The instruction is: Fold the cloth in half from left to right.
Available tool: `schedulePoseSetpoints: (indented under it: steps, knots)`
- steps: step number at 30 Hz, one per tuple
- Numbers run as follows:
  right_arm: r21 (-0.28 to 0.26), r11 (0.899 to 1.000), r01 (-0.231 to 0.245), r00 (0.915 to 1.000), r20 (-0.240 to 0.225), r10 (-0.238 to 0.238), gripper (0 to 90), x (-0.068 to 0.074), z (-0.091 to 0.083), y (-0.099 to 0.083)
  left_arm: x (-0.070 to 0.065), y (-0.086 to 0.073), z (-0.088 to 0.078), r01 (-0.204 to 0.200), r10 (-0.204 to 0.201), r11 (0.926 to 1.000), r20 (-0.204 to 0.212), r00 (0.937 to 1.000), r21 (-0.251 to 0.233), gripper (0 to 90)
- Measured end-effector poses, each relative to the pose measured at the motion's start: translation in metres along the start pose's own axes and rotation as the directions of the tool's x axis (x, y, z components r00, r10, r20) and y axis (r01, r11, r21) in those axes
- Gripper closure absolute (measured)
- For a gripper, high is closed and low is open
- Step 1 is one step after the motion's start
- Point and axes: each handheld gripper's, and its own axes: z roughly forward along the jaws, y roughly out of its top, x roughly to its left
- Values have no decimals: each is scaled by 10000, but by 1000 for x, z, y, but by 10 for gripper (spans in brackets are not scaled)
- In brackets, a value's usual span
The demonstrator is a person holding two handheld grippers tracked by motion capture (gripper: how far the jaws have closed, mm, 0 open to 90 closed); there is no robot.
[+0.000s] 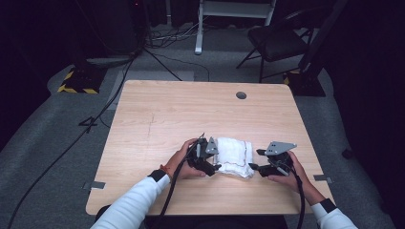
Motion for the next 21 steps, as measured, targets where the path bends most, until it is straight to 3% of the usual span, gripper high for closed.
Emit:
schedulePoseSetpoints:
  steps: [6,12,21]
  knots:
    - [-180,9998,51,9998,171,-48,343,-1,-8,2,2,-7,-14,2,-5,9999,-142,9999,-158,196]
    - [-138,9998,117,9995,279,-113,340,1,-11,0,4,-16,-26,-56,55,10000,-463,9989,-21,195]
    - [-215,9997,-143,9986,505,154,344,-4,-26,-10,3,-32,-45,-5,5,10000,-977,9952,0,193]
